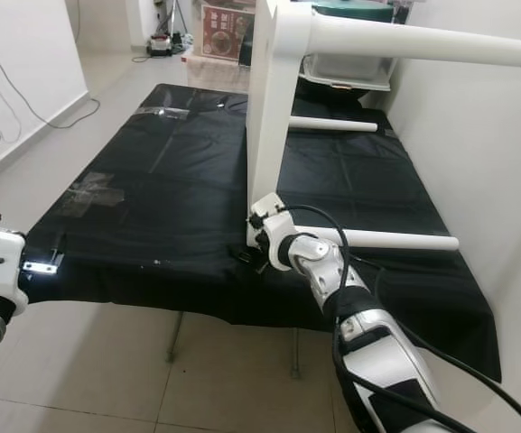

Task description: Building children table

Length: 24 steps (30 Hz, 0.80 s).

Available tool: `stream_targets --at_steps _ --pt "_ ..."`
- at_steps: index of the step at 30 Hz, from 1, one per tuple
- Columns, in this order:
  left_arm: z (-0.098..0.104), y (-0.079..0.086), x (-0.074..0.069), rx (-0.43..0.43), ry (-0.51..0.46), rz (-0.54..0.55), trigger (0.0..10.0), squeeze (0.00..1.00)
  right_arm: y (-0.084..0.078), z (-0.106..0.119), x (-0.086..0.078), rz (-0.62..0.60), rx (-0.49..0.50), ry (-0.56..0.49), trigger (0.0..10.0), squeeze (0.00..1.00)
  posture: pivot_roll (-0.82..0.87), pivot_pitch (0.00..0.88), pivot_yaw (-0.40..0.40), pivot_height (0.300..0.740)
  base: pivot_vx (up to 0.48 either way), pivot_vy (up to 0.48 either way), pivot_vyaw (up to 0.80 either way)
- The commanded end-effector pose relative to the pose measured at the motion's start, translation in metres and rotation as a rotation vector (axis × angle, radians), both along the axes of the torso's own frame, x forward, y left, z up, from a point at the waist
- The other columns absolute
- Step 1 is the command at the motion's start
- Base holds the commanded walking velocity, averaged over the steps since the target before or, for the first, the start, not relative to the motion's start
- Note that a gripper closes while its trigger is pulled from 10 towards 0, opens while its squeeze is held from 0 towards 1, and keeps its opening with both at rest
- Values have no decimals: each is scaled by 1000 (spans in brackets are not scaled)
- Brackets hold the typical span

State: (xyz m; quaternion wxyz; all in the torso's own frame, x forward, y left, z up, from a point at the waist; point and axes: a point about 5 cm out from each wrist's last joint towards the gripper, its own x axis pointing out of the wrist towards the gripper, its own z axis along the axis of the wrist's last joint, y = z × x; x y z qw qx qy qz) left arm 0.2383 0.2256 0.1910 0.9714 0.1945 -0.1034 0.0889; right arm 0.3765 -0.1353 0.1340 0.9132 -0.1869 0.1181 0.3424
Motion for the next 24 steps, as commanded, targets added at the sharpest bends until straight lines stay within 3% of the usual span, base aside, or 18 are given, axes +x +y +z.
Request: stream_targets --at_steps 1,4,6,11,13,19,22,24 --pt "1 0 0 6 -2 10 10000 0 -8 -8 -5 -7 40 25 10000 0 115 0 -113 740 0 0 0" --pt "1 0 0 6 -2 10 10000 0 -8 -8 -5 -7 40 25 10000 0 115 0 -113 740 0 0 0" --pt "0 -2 0 7 2 2 10000 0 -27 -5 -7 -54 47 2 10000 0 107 0 -112 740 0 0 0" --pt "-1 -4 0 7 3 -2 10000 0 -38 -1 -5 -104 57 -21 10000 0 107 0 -114 740 0 0 0" --pt "-2 -5 0 8 10 -5 10000 0 -54 7 -7 -160 76 -71 10000 0 100 0 -109 740 0 0 0" --pt "-3 -5 0 14 20 -6 10000 0 -60 12 -12 -203 79 -142 10000 0 96 0 -103 740 0 0 0" --pt "-2 -7 3 16 18 -12 10000 0 -85 19 -10 -427 -34 -276 10000 0 94 0 -102 740 0 0 0" --pt "-2 -9 4 1 15 -25 10000 0 -97 19 -8 -540 -56 -316 10000 0 94 0 -98 740 0 0 0"
